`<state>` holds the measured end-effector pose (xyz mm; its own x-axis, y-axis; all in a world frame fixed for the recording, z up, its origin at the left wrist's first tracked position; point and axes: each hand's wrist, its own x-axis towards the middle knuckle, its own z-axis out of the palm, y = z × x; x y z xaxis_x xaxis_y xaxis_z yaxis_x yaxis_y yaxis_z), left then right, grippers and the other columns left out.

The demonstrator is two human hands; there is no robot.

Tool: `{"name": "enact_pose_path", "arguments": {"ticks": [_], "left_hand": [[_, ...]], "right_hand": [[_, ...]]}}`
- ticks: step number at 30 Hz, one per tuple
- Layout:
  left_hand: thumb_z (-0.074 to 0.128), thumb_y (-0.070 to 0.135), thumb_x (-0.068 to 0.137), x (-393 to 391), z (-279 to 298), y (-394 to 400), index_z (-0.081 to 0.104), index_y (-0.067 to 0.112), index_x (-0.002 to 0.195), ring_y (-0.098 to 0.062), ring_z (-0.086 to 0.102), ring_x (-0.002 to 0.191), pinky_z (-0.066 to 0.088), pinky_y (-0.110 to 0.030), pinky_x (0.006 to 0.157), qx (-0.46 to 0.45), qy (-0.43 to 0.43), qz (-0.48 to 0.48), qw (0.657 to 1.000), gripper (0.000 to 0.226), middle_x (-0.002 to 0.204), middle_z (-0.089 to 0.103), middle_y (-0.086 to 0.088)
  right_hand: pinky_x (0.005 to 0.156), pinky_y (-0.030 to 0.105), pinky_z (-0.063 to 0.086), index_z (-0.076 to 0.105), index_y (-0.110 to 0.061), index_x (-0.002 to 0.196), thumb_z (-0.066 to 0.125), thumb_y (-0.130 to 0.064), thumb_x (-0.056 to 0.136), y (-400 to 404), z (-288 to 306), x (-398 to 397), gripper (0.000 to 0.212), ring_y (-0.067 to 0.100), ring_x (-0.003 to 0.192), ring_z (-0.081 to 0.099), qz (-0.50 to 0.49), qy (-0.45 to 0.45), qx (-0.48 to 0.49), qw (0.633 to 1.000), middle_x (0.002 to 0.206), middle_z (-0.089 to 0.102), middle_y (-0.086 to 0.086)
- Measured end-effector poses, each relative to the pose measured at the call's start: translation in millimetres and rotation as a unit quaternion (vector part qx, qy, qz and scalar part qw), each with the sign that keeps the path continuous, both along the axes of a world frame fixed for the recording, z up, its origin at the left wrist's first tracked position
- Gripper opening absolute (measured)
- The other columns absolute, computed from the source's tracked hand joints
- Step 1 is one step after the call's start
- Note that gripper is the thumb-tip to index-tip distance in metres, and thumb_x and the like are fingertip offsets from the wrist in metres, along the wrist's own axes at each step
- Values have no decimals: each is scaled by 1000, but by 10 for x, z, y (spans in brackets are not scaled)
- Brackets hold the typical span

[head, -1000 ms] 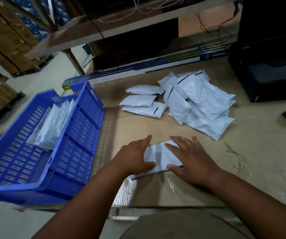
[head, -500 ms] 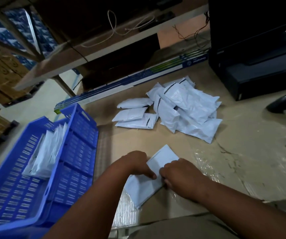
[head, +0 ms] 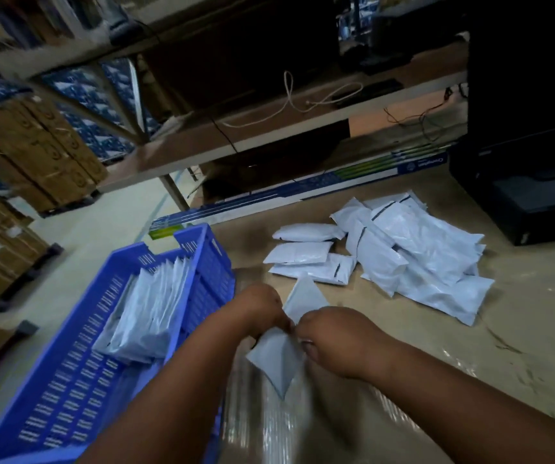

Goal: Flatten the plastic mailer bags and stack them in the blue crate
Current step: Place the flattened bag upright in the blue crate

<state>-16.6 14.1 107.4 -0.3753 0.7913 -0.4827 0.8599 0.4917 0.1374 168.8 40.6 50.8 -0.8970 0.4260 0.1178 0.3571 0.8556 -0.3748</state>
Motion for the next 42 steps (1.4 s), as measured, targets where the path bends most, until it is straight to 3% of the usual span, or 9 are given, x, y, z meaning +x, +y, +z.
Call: {"name": "enact_pose_path", "arguments": {"ticks": [3, 6, 9, 16, 19, 23, 26, 31, 42], "left_hand": [[89, 38, 77, -360, 319, -79, 75, 6, 95, -27, 72, 81, 61, -38, 74, 55, 10, 32, 998, 40, 90, 74, -15], [89, 43, 75, -746, 663, -124, 75, 10, 86, -20, 69, 64, 55, -30, 54, 98, 31, 70, 992, 38, 76, 72, -7], [87, 49, 75, -1128, 1025, -176, 70, 14, 76, -16, 62, 62, 42, -28, 50, 130, 61, 95, 985, 39, 71, 66, -2], [93, 25, 73, -1870, 1481, -349, 65, 6, 77, -19, 62, 43, 42, -24, 32, 191, 47, 164, 967, 34, 62, 64, -10], [93, 18, 75, -2187, 1402, -418, 66, 1, 89, -29, 71, 56, 52, -32, 39, 200, 21, 202, 959, 35, 71, 68, -15], [89, 14, 79, -2485, 1033, -394, 61, 1, 83, -30, 70, 57, 53, -33, 38, 181, -5, 218, 959, 31, 75, 67, -17], [82, 17, 85, -2584, 658, -307, 68, -1, 96, -30, 77, 78, 65, -36, 66, 144, -17, 202, 968, 26, 89, 75, -16], [74, 23, 85, -2614, 130, -110, 70, 5, 119, -30, 71, 114, 59, -35, 92, 121, 46, 123, 984, 38, 122, 72, -13], [69, 26, 89, -2692, -160, -68, 67, 18, 130, -27, 65, 122, 54, -40, 93, 42, 115, 103, 987, 42, 138, 64, -6]], "right_hand": [[79, 37, 55, 76, -33, 112, 57, -31, 98, 56, 291, -379, 23, 24, 98, 66, -1, 23, 18, 1000, 111, 71, -5], [81, 41, 58, 73, -36, 115, 51, -37, 94, 123, 588, -816, 30, 24, 101, 67, -2, 20, 49, 999, 114, 71, -7], [77, 42, 59, 70, -40, 115, 48, -40, 91, 175, 852, -1301, 33, 22, 97, 69, 0, 26, 84, 996, 110, 71, -9], [82, 40, 59, 68, -41, 126, 54, -38, 101, 23, 1270, -2186, 29, 27, 102, 68, 0, 21, 125, 992, 117, 71, -4], [85, 43, 59, 64, -37, 126, 54, -37, 99, -13, 1196, -2460, 29, 29, 108, 67, -12, -7, 125, 992, 121, 69, -3], [74, 39, 51, 63, -31, 113, 50, -45, 96, -50, 864, -2683, 25, 31, 103, 65, -56, -62, 123, 989, 114, 65, -1], [72, 38, 46, 64, -29, 111, 46, -39, 98, -74, 601, -2805, 25, 31, 100, 64, -63, -78, 104, 990, 119, 56, -1], [67, 40, 51, 63, -27, 112, 53, -29, 96, -93, 348, -2932, 19, 30, 91, 65, -64, -81, 110, 989, 117, 52, -1], [77, 43, 54, 68, -29, 114, 44, -32, 96, -113, 348, -2886, 31, 25, 98, 64, -86, -44, 53, 994, 124, 53, -10]]}}
